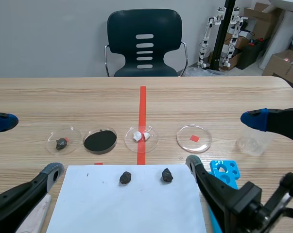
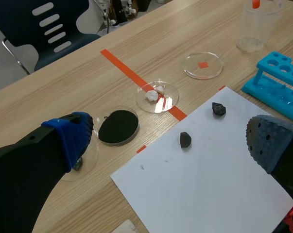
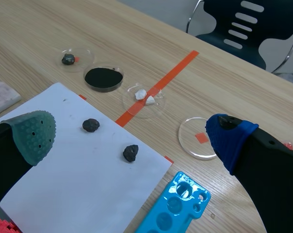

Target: Return to the home posture

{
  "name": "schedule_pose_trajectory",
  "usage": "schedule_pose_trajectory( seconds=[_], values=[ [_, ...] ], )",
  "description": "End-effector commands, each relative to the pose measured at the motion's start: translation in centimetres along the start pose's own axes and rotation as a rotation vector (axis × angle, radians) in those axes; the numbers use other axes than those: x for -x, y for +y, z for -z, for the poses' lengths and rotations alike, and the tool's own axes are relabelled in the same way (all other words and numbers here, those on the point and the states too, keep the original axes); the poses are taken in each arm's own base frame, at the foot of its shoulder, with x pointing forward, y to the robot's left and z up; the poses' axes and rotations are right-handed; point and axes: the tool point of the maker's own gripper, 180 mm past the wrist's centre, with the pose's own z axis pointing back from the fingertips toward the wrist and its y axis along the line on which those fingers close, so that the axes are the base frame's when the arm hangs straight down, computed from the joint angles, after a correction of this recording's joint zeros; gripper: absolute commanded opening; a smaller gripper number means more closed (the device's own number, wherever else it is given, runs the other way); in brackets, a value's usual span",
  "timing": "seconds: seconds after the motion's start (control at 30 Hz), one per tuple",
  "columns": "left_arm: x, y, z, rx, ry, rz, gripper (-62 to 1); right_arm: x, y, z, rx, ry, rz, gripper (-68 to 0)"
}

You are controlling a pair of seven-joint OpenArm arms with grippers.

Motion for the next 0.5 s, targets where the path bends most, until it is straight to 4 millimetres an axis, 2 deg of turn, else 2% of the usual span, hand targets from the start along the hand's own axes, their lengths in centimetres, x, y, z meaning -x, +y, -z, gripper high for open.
schedule_pose_trajectory(
  seconds=[0.0, 0.17, 0.47],
  values=[
    [-0.2, -0.1, -0.1, -0.003, -0.014, -0.015, 1.4, -1.3, 0.5, -0.3, -0.011, -0.059, 0.013, -2.3],
    [-0.2, -0.2, -0.1, 0.000, -0.012, -0.013, 1.4, -2.2, 0.6, -1.2, -0.005, -0.121, 0.029, -2.3],
    [-0.1, -0.2, -0.1, 0.002, -0.008, -0.008, 1.4, -1.5, 1.2, -1.9, -0.005, -0.096, 0.031, -2.3]
  ],
)
